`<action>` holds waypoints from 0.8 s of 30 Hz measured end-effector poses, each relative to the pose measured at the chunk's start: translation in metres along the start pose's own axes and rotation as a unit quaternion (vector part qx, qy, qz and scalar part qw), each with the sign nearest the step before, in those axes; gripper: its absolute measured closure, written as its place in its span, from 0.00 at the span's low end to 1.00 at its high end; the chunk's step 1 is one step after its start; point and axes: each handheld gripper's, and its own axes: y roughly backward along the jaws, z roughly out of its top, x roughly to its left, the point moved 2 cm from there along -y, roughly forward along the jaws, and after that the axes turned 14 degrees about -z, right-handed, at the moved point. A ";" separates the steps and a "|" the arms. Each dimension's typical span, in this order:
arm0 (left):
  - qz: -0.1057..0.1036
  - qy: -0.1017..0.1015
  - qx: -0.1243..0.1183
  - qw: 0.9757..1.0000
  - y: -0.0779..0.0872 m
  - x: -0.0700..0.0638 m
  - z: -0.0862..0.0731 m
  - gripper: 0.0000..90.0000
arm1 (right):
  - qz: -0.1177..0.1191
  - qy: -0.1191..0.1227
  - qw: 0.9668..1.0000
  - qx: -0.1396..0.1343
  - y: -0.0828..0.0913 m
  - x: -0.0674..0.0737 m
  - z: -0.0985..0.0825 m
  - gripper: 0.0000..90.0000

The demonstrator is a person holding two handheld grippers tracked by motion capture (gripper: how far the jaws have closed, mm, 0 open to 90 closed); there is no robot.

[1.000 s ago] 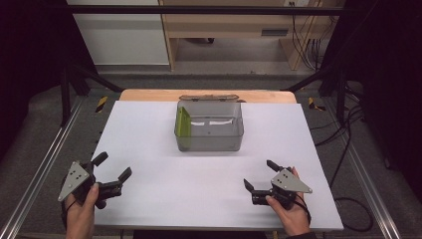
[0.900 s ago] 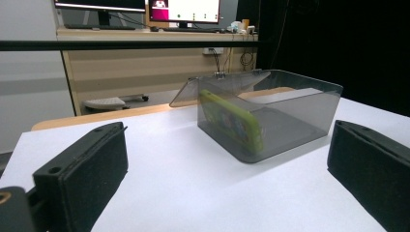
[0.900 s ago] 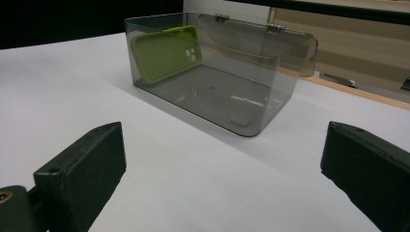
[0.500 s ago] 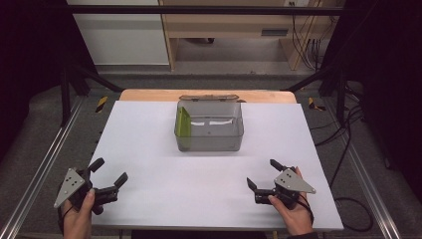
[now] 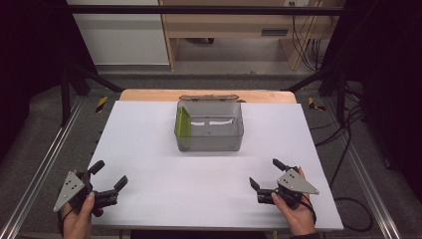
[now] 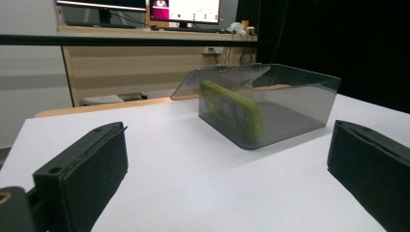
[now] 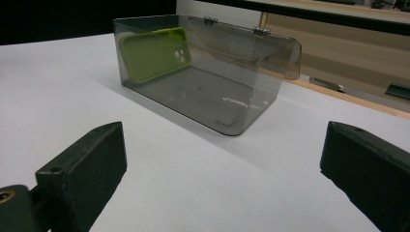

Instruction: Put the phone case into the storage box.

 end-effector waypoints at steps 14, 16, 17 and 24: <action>-0.026 -0.010 0.007 1.000 -0.011 -0.015 -0.001 0.01 | -0.010 0.001 1.000 -0.012 0.009 -0.014 -0.006 0.03; -0.029 -0.008 0.007 1.000 -0.013 -0.018 -0.002 0.01 | -0.014 0.002 1.000 -0.013 0.010 -0.017 -0.007 0.04; -0.030 -0.008 0.008 0.999 -0.015 -0.019 -0.003 0.01 | -0.014 0.001 1.000 -0.012 0.011 -0.018 -0.008 0.04; -0.036 -0.014 0.021 0.999 -0.031 -0.030 -0.008 0.01 | -0.024 -0.002 1.000 -0.008 0.010 -0.024 -0.012 0.04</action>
